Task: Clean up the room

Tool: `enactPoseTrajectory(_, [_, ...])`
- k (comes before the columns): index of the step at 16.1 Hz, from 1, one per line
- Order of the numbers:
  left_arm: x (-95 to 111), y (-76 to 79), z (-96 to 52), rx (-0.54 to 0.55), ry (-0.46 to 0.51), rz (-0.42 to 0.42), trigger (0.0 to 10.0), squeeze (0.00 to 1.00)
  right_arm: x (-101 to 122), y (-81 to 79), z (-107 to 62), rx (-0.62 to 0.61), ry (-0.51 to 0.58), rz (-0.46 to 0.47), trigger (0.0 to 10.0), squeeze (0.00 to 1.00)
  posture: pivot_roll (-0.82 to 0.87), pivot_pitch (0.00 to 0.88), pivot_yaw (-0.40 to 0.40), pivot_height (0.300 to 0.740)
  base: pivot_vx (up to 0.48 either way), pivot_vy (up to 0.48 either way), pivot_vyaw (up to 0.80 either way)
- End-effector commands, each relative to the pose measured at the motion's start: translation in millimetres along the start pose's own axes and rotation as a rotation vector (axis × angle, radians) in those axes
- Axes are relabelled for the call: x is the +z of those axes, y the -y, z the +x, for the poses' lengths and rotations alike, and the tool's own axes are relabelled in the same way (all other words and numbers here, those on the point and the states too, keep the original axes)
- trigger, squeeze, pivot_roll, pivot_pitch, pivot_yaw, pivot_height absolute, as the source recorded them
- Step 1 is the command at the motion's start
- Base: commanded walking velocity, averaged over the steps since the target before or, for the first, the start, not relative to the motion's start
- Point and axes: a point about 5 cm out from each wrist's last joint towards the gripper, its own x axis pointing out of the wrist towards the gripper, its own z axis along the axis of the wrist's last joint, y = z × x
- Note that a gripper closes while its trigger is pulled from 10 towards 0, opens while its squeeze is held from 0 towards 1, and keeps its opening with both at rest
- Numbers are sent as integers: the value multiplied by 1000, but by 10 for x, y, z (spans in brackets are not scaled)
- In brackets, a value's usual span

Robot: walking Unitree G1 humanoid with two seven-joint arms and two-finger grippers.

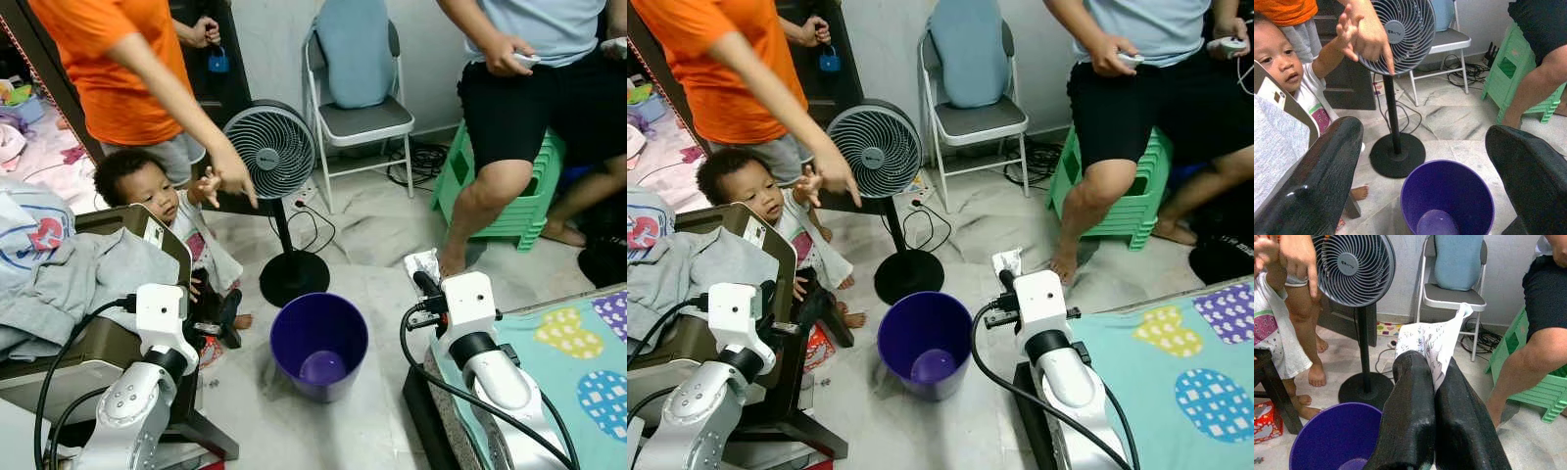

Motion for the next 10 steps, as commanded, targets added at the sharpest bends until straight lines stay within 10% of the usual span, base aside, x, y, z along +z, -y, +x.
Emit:
enactPoseTrajectory(1, [9,-34,-1,15,-9,9,10000,0,54,-49,3,17,13,1,10000,0,-241,48,116,740,0,0,0])
enactPoseTrajectory(10, [33,-13,48,0,-3,23,10000,0,67,-73,25,19,10,4,10000,0,-240,41,126,740,0,0,0])
